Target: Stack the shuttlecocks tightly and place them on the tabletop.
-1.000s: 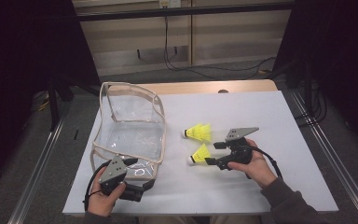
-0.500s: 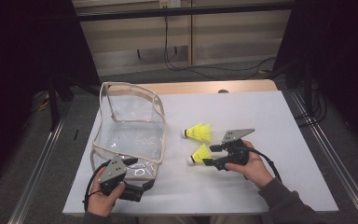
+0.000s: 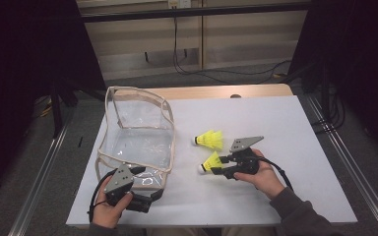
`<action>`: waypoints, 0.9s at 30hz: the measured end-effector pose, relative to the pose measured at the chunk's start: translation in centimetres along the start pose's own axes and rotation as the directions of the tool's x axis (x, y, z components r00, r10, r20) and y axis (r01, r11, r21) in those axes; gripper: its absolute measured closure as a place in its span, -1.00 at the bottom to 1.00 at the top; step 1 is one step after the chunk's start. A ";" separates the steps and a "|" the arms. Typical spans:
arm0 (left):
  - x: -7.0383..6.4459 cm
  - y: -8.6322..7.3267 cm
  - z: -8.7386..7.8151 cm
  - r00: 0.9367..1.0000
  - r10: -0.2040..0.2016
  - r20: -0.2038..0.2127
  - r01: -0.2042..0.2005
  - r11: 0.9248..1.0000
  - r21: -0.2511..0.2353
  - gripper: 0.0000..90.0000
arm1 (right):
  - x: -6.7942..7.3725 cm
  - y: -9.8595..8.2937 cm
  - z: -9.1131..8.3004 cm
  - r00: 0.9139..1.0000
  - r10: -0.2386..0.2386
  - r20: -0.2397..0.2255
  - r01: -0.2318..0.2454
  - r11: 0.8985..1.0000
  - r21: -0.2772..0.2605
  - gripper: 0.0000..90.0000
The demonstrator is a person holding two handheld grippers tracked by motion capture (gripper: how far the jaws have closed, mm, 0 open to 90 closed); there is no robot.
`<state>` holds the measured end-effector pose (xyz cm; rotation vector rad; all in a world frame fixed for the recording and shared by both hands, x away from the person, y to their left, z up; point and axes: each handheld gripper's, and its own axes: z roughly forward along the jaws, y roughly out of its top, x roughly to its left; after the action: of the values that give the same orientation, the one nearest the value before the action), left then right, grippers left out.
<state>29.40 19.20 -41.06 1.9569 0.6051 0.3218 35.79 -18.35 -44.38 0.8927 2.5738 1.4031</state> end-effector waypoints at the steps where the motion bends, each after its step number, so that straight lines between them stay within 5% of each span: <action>1: 0.0 0.0 0.0 1.000 0.002 -0.001 -0.002 1.000 0.000 -0.93 | 0.0 0.0 0.1 1.000 0.000 -0.002 0.000 1.000 0.003 0.19; 27: 0.0 0.0 0.0 1.000 0.008 -0.002 -0.008 1.000 0.001 -0.93 | 0.3 0.1 0.9 1.000 -0.018 0.006 0.017 0.999 0.039 0.53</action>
<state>29.45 19.18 -41.04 1.9602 0.5994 0.3287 35.84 -17.52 -44.77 0.8760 2.6062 1.3482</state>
